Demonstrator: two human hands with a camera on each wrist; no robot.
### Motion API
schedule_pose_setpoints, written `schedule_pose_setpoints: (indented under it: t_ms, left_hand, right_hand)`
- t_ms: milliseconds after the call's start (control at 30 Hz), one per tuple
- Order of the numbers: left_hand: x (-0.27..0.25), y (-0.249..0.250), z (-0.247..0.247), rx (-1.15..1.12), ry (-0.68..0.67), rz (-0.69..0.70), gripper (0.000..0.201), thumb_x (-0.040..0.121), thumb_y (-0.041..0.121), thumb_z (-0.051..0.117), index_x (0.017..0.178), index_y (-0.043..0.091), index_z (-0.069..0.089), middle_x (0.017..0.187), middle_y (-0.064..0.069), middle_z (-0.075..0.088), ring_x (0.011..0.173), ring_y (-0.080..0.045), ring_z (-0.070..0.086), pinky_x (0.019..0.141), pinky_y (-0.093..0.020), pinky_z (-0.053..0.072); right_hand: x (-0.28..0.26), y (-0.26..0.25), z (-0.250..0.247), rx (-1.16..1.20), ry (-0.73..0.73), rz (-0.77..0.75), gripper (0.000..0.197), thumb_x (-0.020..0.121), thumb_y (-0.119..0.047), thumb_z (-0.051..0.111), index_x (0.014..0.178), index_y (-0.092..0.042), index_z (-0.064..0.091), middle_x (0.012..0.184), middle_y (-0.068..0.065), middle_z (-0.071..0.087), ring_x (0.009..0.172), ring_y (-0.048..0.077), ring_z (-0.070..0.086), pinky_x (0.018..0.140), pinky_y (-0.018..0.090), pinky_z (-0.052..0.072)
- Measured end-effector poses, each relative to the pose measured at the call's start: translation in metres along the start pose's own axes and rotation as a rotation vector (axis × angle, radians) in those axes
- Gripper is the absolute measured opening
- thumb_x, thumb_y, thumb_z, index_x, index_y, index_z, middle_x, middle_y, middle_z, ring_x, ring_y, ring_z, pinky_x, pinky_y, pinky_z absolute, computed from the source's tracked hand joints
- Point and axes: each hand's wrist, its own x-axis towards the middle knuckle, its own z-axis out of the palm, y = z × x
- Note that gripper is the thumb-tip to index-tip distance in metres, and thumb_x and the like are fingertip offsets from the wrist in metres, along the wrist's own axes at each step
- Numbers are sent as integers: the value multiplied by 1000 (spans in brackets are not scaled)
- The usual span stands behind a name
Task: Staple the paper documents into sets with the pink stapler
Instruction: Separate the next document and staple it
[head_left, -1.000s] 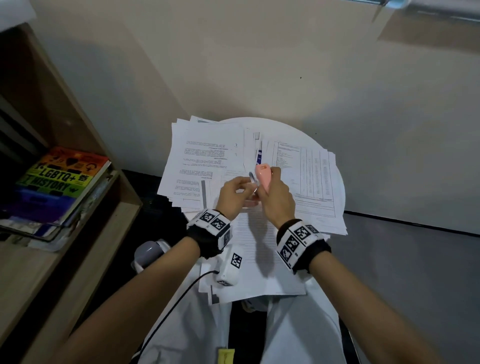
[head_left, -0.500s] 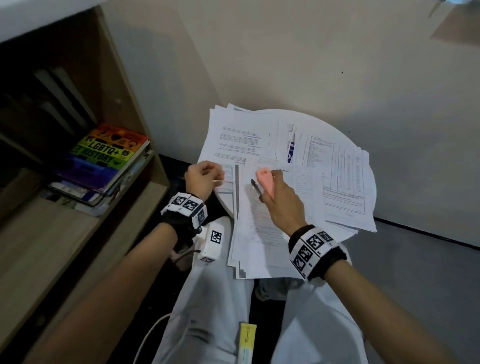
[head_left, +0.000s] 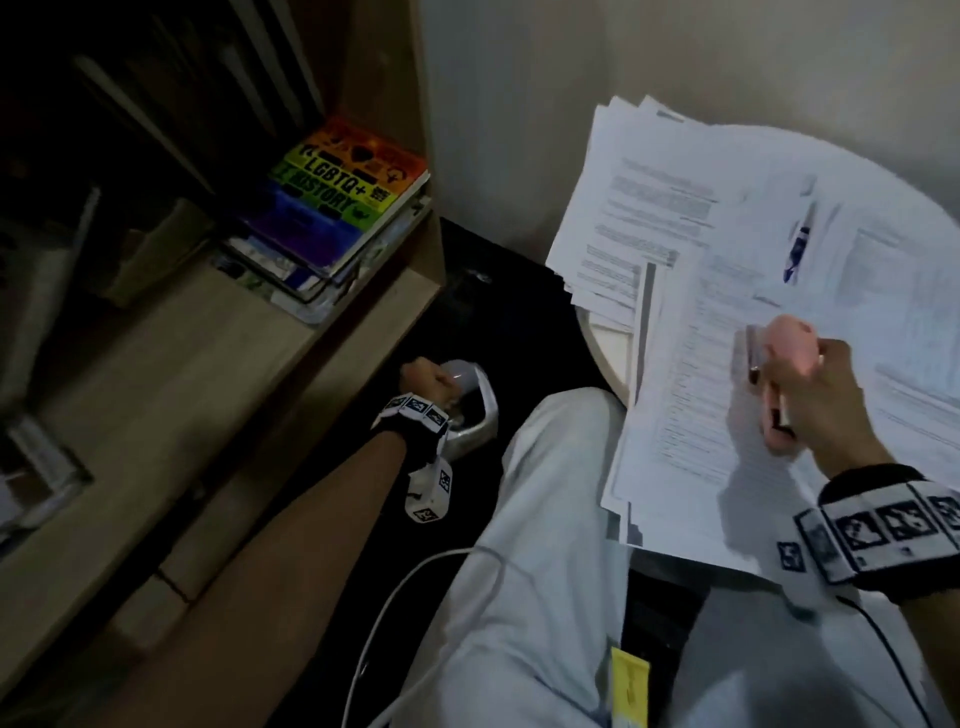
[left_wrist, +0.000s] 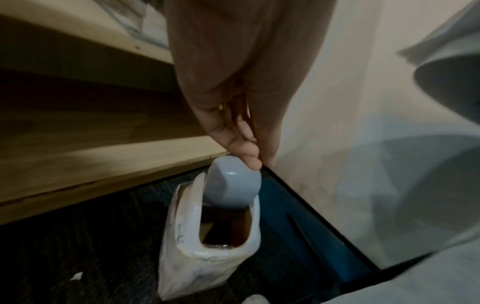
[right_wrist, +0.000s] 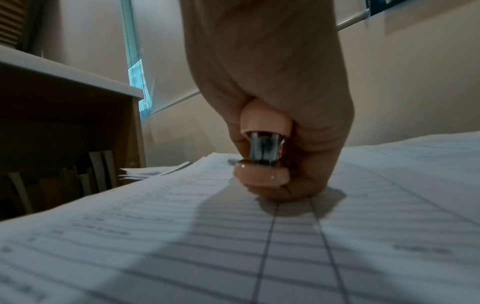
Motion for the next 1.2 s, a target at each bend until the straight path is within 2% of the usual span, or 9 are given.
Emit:
schedule_pose_setpoints:
  t_ms: [100,300,400,533,600,733,967,1100,1200]
  left_hand:
    - [26,-18,16,47,-24,-83,42,56,26,52,69,-11,65,81,-29,68,82,-38,68,70,-40,55]
    - [51,-32,28,124,-45,-162,31,86,17,60,107,-6,66,107,-22,68,98,-35,65,87,-41,54]
    - [51,-31,30,121,-46,-167,28,85,20,61,104,0,67,104,-20,69,96,-35,67,86,-42,56]
    - [42,-23,27,177,-45,-142,28,80,18,61,88,-7,70,87,-21,69,86,-32,68,70,-36,53]
    - [33,-13,24,168,-17,-91,27,69,24,55,68,-3,61,67,-16,60,70,-27,63,57,-30,44]
    - [11,23,15,72,9,57,25,75,14,70,59,14,51,57,-1,50,58,-19,53,57,-26,39]
    - [-55,140,-4,-208,380,591,20,88,27,58,78,12,49,69,-6,54,64,-21,51,60,-34,44]
    - [-92,189,11,-86,151,840,6,85,14,64,88,9,61,81,0,50,66,-12,48,64,-24,44]
    - [-96,209,37,123,8,765,28,87,17,64,110,2,64,106,-12,51,99,-24,51,93,-36,44]
  right_hand:
    - [10,8,4,-7,3,-4,52,93,-37,57,134,-11,36,114,9,49,98,25,49,78,39,40]
    - [25,19,7,-8,14,44,65,85,-50,64,132,-14,39,93,-1,61,81,17,59,75,35,50]
    - [24,15,8,1,49,50,54,92,-32,60,136,-13,35,109,8,52,95,22,51,86,43,43]
    - [14,9,6,-16,16,21,46,94,-25,57,133,-14,37,108,8,49,95,24,50,74,37,40]
    - [11,8,5,-2,-10,17,44,94,-28,57,131,-15,38,109,9,51,93,24,50,66,33,39]
    - [8,7,5,15,-47,9,45,94,-30,56,131,-16,37,111,14,57,89,28,54,61,32,41]
    - [4,4,1,79,-85,52,45,94,-32,55,128,-7,42,107,10,53,87,26,52,56,29,37]
    - [6,9,-5,123,-110,50,49,89,-31,62,124,-1,47,102,9,54,88,25,53,65,30,38]
    - [3,9,-8,151,-133,31,46,89,-26,63,124,-1,46,102,8,53,88,23,52,61,29,36]
